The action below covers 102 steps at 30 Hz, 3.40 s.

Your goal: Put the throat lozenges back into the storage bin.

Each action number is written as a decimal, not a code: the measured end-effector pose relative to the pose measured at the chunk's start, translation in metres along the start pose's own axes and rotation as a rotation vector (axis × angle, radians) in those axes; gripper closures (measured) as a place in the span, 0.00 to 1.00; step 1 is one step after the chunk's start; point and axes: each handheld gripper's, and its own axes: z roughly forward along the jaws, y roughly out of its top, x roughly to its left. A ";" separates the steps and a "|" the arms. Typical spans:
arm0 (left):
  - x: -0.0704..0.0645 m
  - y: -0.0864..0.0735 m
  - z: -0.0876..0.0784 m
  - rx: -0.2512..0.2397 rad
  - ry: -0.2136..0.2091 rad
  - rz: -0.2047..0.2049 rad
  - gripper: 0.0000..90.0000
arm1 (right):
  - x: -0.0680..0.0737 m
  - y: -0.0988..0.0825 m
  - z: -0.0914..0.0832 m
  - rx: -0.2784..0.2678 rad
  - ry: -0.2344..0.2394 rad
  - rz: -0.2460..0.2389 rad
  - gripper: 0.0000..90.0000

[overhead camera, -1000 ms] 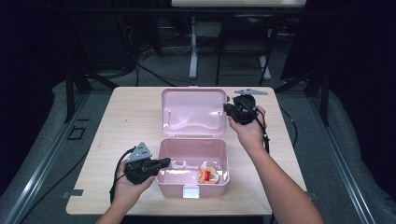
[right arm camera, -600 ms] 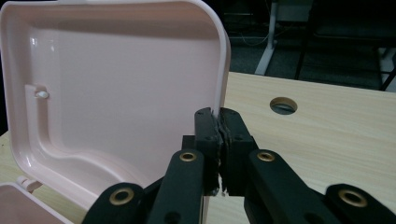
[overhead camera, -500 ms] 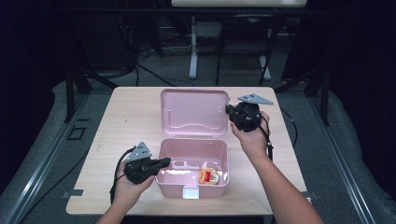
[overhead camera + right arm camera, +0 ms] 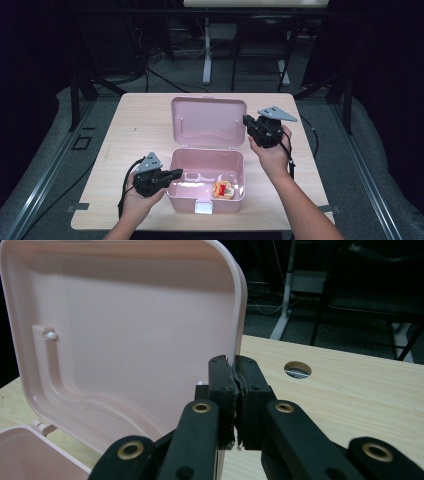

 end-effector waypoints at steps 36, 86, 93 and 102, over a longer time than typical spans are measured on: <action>-0.002 -0.001 0.001 -0.012 -0.018 -0.017 1.00 | 0.022 -0.024 -0.045 -0.111 -0.002 -0.070 0.97; 0.008 0.007 -0.023 -0.054 0.008 -0.046 1.00 | 0.029 -0.044 -0.069 -0.094 0.087 -0.050 0.93; 0.009 0.009 -0.027 -0.068 0.012 -0.049 1.00 | 0.030 -0.048 -0.072 -0.086 0.102 -0.039 0.93; 0.010 0.012 -0.033 -0.077 0.015 -0.052 1.00 | 0.030 -0.054 -0.078 -0.074 0.116 -0.027 0.92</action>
